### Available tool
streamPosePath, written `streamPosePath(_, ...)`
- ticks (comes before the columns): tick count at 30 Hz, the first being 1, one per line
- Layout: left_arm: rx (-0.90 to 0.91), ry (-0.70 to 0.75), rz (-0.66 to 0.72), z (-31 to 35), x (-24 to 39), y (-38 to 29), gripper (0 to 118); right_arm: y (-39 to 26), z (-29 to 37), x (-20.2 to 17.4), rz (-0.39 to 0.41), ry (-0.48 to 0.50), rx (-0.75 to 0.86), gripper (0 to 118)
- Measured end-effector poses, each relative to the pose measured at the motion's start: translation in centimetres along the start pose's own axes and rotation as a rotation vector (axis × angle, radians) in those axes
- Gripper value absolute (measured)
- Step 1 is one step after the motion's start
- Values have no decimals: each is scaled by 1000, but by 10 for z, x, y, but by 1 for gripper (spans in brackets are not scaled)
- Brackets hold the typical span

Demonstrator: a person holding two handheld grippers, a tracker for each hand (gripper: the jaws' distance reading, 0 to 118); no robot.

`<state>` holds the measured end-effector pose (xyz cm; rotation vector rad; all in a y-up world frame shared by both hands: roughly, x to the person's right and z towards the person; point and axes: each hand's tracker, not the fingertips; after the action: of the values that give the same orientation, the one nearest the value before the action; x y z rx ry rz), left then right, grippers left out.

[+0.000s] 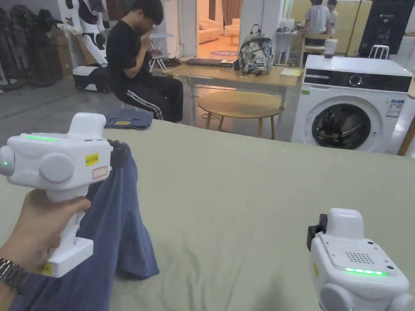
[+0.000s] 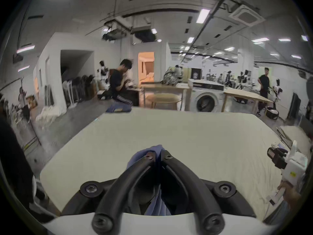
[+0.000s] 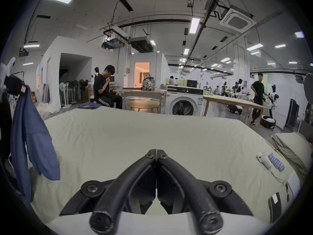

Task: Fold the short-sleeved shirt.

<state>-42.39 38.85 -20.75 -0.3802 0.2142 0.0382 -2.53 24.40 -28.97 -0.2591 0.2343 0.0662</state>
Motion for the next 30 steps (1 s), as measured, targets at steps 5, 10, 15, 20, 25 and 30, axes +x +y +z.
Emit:
streamPosePath(5, 48, -129, -62, -12, 75, 31, 0, 7, 13, 34, -21, -46, 31, 0)
streamPosePath(10, 68, -289, -87, -31, 159, 44, 0, 13, 33, 75, -22, -119, 56, 0)
streamPosePath(15, 56, -452, -106, -52, 250, 39, 0, 13, 51, 118, -33, -202, 65, 0)
streamPosePath(20, -17, -597, -113, -69, 334, 11, 0, 7, 67, 155, -49, -280, 57, 0)
streamPosePath(25, -107, -689, -156, -79, 390, -39, 0, -5, 77, 181, -68, -332, 29, 0)
streamPosePath(30, -198, -689, -167, -86, 408, -86, 0, -17, 82, 192, -71, -350, -2, 0)
